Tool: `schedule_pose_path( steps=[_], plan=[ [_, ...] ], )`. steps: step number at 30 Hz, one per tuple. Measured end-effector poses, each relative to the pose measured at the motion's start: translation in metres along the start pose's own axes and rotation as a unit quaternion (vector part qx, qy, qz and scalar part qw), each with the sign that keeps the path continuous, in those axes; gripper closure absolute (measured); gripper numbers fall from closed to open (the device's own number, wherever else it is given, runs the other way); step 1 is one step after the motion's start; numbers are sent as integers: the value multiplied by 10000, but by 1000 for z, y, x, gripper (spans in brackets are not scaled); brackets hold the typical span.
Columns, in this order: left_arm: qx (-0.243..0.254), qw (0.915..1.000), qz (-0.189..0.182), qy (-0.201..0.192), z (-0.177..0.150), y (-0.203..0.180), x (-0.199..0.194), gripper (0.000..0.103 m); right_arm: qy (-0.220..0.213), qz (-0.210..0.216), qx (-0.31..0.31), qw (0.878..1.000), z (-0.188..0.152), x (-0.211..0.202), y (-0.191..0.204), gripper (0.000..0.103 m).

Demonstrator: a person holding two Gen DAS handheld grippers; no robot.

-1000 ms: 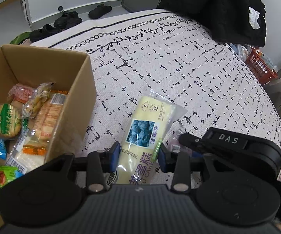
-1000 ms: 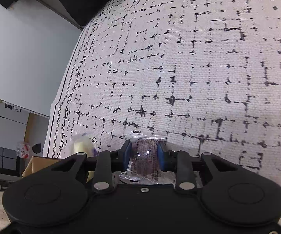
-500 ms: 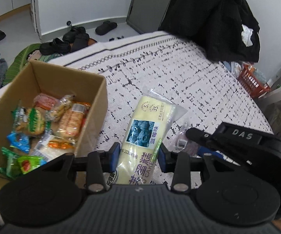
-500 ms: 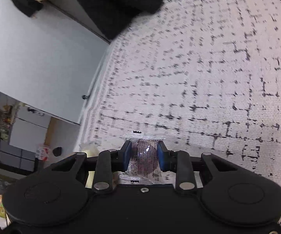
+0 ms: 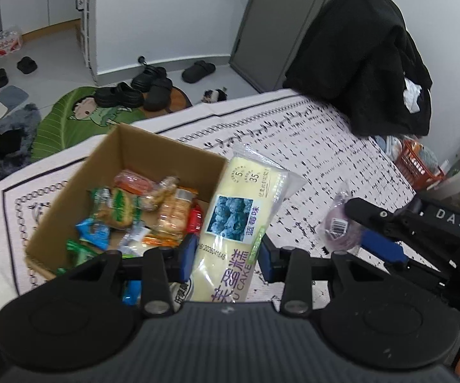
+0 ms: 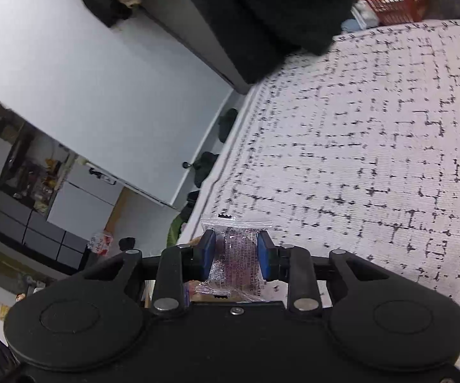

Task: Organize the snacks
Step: 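Carry both packets into the cardboard box and open both grippers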

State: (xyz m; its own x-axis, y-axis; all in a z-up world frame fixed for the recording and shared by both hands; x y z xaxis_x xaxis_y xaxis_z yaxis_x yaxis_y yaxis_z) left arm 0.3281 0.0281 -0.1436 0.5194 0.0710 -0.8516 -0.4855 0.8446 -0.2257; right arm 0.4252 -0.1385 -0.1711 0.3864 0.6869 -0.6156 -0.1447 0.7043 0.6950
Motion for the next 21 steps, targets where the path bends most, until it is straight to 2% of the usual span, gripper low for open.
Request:
schedule_pose_path(
  steps=[11, 21],
  plan=[
    [-318, 9990, 123, -305, 8, 45, -36, 64, 42, 140, -361, 9992, -23, -3, 29, 75],
    [-590, 9976, 127, -353, 12, 80, -45, 64, 46, 246, -595, 9979, -38, 3, 49, 75]
  ],
)
Point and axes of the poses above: each gripper's, at about its wrist camera, not at the fingertips, and x roughly the way its jaws point, y to its left, z to its top, the point moved 7 cm from there along x, roughly the way its jaws point, and after that the axes turned 7 degrees about y, right-handed, at the moved point
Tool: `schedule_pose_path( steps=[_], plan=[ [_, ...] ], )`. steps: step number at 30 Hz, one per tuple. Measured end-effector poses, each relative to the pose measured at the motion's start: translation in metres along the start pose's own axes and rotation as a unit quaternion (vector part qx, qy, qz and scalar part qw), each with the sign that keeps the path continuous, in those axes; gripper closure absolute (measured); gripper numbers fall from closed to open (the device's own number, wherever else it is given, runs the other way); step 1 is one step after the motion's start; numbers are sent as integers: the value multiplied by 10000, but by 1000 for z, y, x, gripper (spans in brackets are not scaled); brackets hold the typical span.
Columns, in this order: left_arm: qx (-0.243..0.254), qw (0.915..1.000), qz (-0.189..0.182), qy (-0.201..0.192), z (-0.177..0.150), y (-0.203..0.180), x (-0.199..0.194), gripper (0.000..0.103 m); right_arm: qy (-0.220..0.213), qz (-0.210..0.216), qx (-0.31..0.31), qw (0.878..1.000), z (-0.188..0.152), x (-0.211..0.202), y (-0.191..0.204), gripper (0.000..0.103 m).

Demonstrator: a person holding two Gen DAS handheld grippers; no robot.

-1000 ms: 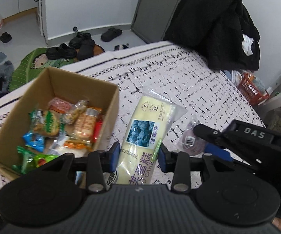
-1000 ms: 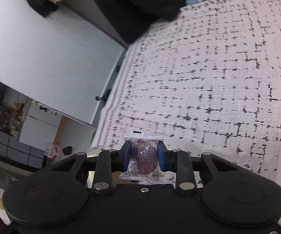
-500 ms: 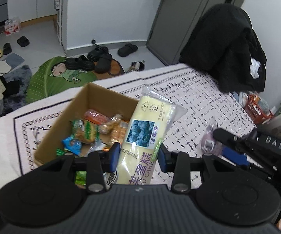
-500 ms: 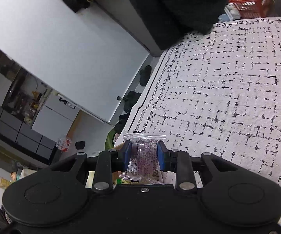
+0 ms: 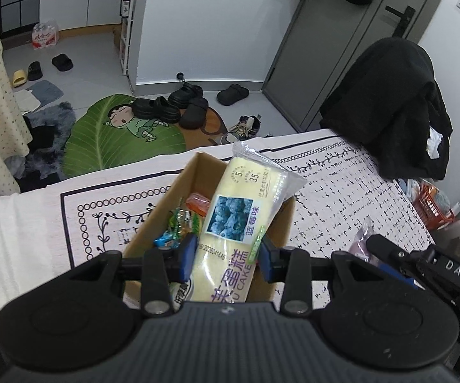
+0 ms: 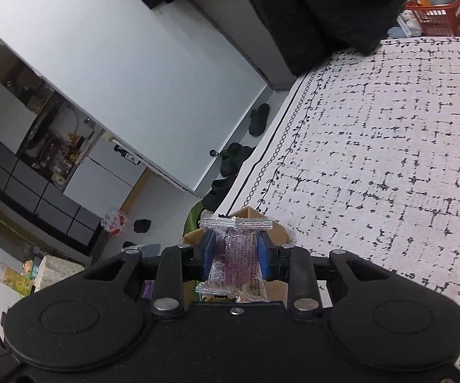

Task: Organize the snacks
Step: 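Carry both packets into the cardboard box and open both grippers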

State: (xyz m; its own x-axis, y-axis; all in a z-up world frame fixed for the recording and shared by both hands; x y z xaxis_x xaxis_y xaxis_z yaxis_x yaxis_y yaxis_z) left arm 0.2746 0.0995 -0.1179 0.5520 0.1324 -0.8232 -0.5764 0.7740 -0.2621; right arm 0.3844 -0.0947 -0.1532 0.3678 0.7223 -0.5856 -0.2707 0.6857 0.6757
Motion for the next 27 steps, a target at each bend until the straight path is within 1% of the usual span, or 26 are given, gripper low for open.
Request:
schedule_pose_path(
  steps=[8, 13, 19, 22, 23, 24, 26, 27],
  plan=[
    [-184, 9998, -37, 91, 5, 22, 9, 64, -1, 215, -159, 9996, -9, 16, 15, 75],
    [-216, 9996, -128, 158, 10, 21, 20, 64, -21, 297, -258, 9992, -13, 23, 23, 75],
    [-97, 9994, -255, 201, 17, 15, 33, 63, 14, 198, -261, 9995, -14, 33, 22, 75],
    [12, 9996, -262, 144, 18, 14, 40, 58, 49, 148, -272, 9995, -15, 41, 22, 75],
    [28, 9995, -283, 153, 18, 15, 43, 53, 60, 149, -295, 9994, -15, 44, 22, 75],
    [10, 9994, -311, 176, 18, 16, 46, 51, 80, 138, -302, 9994, -16, 47, 22, 75],
    [-96, 9991, -317, 269, 19, 22, 52, 42, 145, 102, -304, 9994, -18, 54, 22, 75],
    [-148, 9989, -310, 313, 20, 25, 55, 40, 180, 78, -301, 9994, -18, 58, 22, 75]
  ],
)
Point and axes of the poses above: each gripper's, at about its wrist camera, not at the fingertips, and x roughly the way its jaws point, y to its left, z to its top, the point moved 7 cm from there along x, roughly the way its jaws point, and after that the axes turned 7 degrees about y, right-handed, at the moved point
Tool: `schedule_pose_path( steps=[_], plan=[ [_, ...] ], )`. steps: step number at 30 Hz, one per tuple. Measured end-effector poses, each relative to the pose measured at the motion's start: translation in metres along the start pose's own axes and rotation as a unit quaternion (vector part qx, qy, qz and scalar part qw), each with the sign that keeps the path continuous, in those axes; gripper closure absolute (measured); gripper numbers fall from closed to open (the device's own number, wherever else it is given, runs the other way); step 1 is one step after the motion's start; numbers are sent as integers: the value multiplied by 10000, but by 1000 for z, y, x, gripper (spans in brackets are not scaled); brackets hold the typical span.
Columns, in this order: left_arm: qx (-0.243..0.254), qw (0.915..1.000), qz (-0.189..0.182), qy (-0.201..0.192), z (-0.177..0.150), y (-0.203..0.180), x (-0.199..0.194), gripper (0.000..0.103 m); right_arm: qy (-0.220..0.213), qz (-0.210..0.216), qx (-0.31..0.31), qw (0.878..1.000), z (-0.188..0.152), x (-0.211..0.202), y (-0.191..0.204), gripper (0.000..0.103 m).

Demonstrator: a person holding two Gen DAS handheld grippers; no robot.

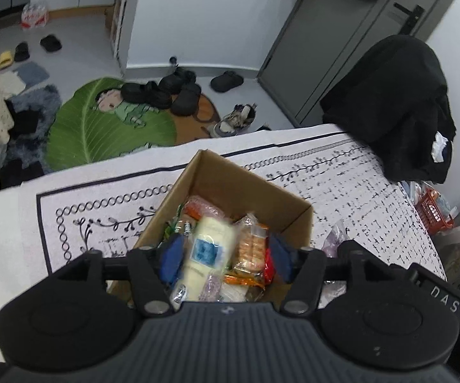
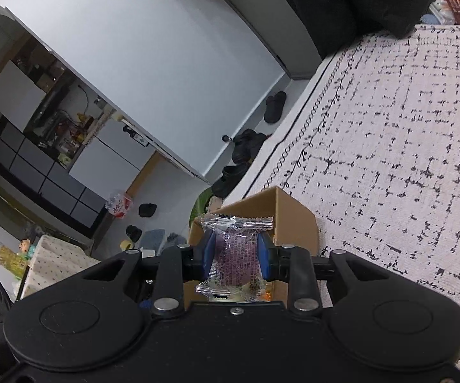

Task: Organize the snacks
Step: 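Carry both packets into the cardboard box and open both grippers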

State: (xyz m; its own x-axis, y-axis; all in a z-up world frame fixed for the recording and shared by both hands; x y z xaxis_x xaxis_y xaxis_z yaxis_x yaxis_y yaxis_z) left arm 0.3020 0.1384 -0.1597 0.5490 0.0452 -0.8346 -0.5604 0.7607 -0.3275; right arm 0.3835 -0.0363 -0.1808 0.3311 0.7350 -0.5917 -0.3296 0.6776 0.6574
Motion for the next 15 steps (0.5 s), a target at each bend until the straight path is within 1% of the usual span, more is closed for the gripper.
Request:
schedule_pose_path(
  steps=[2, 7, 11, 13, 15],
  plan=[
    [-81, 9999, 42, 80, 2, 7, 3, 36, 71, -52, 1, 10000, -2, 6, 0, 75],
    [-156, 9995, 124, 237, 4, 19, 5, 35, 167, -116, -63, 9998, -3, 18, 5, 74],
    [-157, 9993, 135, 318, 7, 25, 3, 35, 120, -77, -90, 9999, -1, 20, 12, 61],
    [-156, 9992, 118, 339, 8, 28, 1, 35, 78, 69, -151, 9998, 0, 18, 17, 59],
    [-175, 9991, 144, 362, 9, 31, -3, 33, 32, 68, -150, 9999, 0, 14, 16, 58]
  ],
)
Point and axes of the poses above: each gripper's, at about its wrist camera, not at the fingertips, and x roughly the way its jaws point, y to its left, z to its top, the point moved 7 cm from there along x, roughly the way its jaws point, and after that the axes turned 7 degrees about y, right-handed, at the moved point
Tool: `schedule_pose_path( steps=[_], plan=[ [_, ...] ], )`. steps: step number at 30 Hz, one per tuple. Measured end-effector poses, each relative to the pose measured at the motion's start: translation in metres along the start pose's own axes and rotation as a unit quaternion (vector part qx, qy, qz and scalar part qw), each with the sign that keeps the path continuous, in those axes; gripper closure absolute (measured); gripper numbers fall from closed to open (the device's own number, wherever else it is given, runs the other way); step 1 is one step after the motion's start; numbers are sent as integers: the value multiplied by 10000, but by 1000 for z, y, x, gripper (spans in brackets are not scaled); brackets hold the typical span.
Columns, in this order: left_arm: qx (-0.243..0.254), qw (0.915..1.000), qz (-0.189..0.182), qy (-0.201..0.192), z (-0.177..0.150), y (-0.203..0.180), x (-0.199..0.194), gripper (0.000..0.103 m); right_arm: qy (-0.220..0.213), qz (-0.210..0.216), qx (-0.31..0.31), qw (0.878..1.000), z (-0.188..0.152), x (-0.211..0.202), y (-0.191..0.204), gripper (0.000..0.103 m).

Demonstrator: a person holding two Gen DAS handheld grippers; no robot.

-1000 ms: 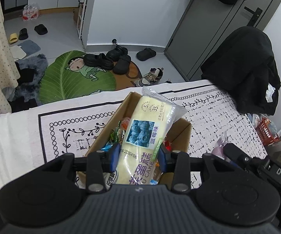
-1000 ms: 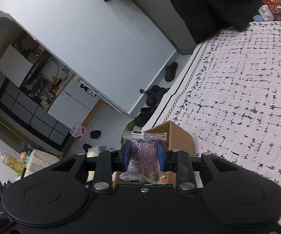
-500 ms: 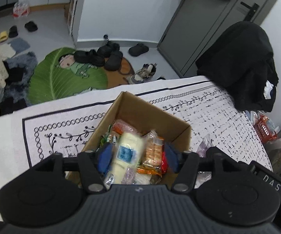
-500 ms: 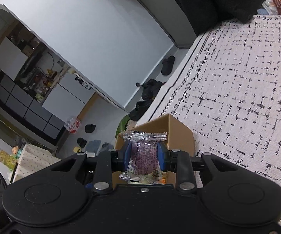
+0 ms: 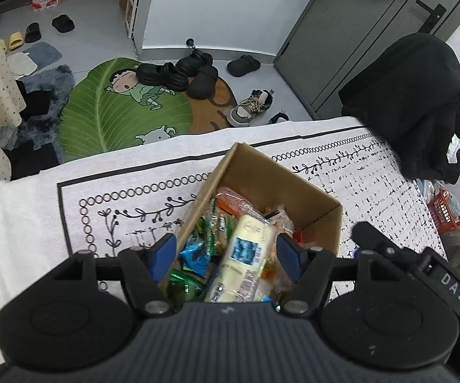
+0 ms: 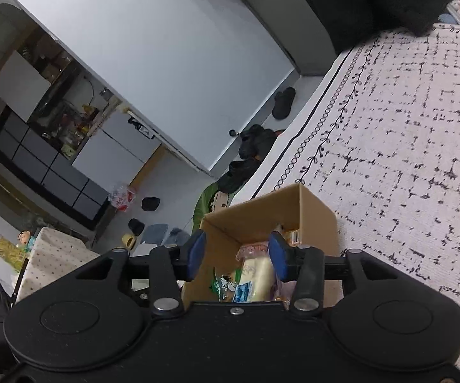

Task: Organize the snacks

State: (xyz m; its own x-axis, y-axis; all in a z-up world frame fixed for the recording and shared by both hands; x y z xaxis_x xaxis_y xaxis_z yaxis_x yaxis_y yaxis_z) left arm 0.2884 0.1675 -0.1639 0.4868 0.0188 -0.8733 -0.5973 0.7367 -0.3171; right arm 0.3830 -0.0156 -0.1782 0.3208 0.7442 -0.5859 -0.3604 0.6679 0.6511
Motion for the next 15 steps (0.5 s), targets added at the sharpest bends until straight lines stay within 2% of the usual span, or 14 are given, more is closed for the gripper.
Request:
schedule_pose_path(
  steps=[2, 11, 15],
  plan=[
    [2, 10000, 55, 68, 0, 3, -6, 20, -75, 31, 146, 9999, -4, -11, -6, 58],
    [274, 9996, -88, 5, -10, 1, -38, 16, -16, -441, 131, 9989, -15, -48, -11, 55],
    [329, 9993, -170, -45, -17, 2, -54, 9, 69, -627, 91, 9980, -27, -63, -6, 55]
  ],
)
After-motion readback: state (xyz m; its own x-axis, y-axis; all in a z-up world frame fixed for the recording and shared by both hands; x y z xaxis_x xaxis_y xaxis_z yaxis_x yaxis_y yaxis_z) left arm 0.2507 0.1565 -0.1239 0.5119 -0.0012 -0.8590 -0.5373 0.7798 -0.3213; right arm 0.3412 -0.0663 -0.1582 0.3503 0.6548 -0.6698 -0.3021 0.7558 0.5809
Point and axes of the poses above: each gripper's, at about its wrist camera, not at the fingertips, and x roughly the way its jaws point, y to its left, z to its top, the point moved 7 cm from there along x, roughly the way its jaws point, and after that the axes turned 7 degrees about y, right-handed, at the moved point
